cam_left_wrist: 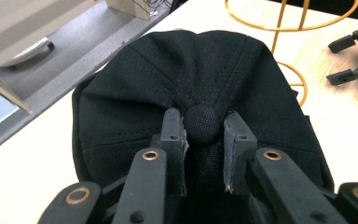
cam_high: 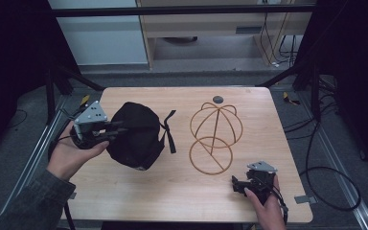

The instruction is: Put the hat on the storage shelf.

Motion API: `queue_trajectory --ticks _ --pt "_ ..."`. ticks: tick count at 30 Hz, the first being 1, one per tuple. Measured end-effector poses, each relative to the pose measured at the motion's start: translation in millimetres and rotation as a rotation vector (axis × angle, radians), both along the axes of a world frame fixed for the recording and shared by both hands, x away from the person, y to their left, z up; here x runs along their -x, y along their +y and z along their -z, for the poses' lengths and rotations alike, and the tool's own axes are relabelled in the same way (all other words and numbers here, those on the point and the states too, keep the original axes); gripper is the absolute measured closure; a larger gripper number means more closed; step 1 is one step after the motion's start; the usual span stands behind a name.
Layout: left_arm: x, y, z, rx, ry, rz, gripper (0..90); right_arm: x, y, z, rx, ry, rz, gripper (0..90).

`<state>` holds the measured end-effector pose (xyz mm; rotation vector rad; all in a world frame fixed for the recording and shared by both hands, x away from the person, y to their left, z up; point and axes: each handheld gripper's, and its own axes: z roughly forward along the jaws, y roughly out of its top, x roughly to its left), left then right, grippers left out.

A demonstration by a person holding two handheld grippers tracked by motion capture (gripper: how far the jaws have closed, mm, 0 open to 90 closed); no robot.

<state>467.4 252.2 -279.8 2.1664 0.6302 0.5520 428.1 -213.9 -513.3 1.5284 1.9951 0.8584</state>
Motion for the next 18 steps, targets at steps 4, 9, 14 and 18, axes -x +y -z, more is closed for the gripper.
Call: queue_trajectory --ticks 4,9,14,18 --pt "2.0 -2.1 -7.0 0.002 -0.011 0.009 73.3 -0.5 0.5 0.0 -0.003 0.001 0.010 0.3" --pt "4.5 -3.7 -19.0 -0.001 -0.034 0.014 73.4 -0.7 0.4 0.0 -0.001 0.001 0.009 0.3" --pt "11.8 -8.5 -33.9 0.003 -0.064 0.026 73.4 -1.0 0.4 -0.1 -0.001 0.000 0.012 0.4" --pt "16.7 -15.7 -45.9 0.006 -0.089 0.046 73.4 -1.0 0.3 0.0 -0.001 0.000 0.012 0.4"
